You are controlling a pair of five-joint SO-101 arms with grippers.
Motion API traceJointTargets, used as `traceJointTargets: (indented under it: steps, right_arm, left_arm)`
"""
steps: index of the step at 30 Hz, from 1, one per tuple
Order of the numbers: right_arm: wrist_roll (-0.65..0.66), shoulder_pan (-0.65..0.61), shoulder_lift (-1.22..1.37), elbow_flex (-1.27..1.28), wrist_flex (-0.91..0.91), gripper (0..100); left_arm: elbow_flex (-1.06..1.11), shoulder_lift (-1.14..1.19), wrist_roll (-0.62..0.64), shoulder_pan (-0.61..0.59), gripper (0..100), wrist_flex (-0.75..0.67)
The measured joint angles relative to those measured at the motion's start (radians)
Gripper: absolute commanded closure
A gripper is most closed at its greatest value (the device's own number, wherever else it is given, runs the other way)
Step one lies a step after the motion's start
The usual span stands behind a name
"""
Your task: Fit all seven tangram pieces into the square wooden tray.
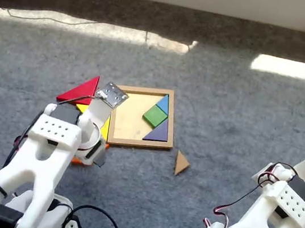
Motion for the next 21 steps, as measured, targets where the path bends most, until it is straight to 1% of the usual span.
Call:
traceJointTargets:
  steps: [2, 6, 9, 12, 16, 21]
  right_arm:
    - [0.000, 0.000, 0.000, 0.000, 0.000, 79.3]
    - [0.000, 0.000, 0.000, 0.000, 0.000, 79.3]
    - [0.000, 0.000, 0.000, 0.000, 0.000, 79.3]
    - [0.000, 0.000, 0.000, 0.000, 0.000, 79.3]
    - [0.000, 0.000, 0.000, 0.000, 0.000, 79.3]
    - [0.000, 0.000, 0.000, 0.000, 0.000, 79.3]
  left_arm:
    - [0.032, 0.000, 0.028, 0.020, 76, -0.026]
    - [0.104, 0.003, 0.038, 0.023, 76, -0.117]
    - [0.107, 0.064, 0.040, 0.023, 76, -0.153]
    - [0.080, 0.163, 0.040, 0.018, 80, -0.189]
    - [-0.012, 0.295, 0.040, -0.025, 85, -0.190]
    - [-0.025, 0.311, 0.040, -0.037, 91, -0.189]
